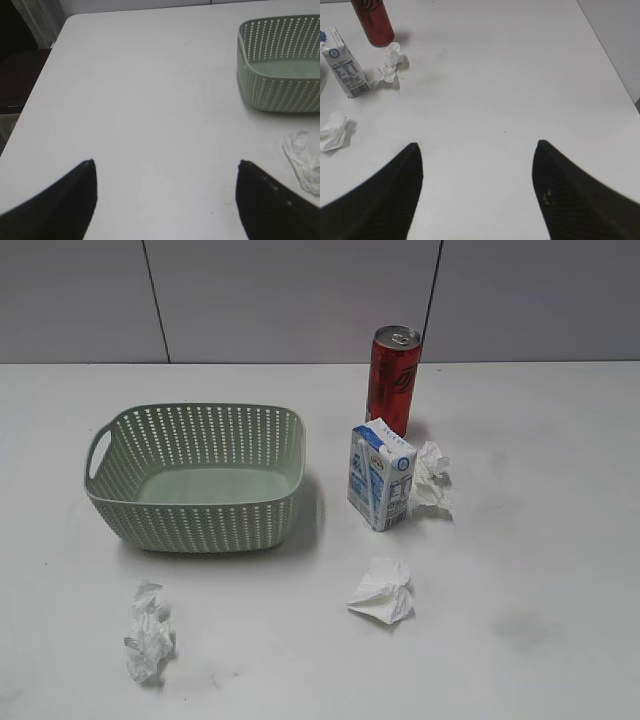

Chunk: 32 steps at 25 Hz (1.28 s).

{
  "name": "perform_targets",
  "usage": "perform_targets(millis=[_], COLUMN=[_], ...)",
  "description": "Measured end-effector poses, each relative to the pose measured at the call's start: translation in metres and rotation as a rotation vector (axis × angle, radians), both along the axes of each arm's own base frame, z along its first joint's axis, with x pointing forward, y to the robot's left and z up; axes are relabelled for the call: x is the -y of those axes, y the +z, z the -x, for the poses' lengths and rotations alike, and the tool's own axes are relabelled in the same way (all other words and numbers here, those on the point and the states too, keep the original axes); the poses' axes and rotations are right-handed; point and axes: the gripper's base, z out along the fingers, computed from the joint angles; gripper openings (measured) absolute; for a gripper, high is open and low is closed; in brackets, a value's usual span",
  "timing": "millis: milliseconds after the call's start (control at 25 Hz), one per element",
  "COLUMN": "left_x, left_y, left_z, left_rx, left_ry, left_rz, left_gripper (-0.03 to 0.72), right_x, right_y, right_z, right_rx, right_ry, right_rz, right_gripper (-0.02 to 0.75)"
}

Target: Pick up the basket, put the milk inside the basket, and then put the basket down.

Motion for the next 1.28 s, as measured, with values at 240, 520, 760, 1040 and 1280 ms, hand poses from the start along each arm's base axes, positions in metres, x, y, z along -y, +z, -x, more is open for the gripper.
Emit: perform_targets(millis=[240, 520, 760, 1040, 1280], left_x=[0.001, 0.000, 0.012, 0.054, 0.072], left_y=[0.021, 0.044, 0.052, 0.041, -0.006], left_z=[-0.007, -0.081, -0.162, -0.262, -0.332], left_rx=[0.114, 0.117, -0.077, -0.417, -0.662], left_ry=[-0.004, 0.015, -0.051, -0.179, -0.189], left_rz=[0.020, 0.055, 0.056, 0.035, 0.023], left_gripper=[0.602, 0.596, 0.596, 0.598, 0.596], right_x=[0.000, 0.000, 0.000, 0.000, 0.000], right_y=[0.000, 0.000, 0.000, 0.000, 0.000], right_z=[0.000, 0.000, 0.000, 0.000, 0.000], right_rx=[0.000, 0.000, 0.000, 0.000, 0.000], right_ry=[0.000, 0.000, 0.000, 0.000, 0.000], right_rz=[-0.001, -0.001, 0.000, 0.000, -0.001], right_gripper=[0.518, 0.518, 0.517, 0.517, 0.517])
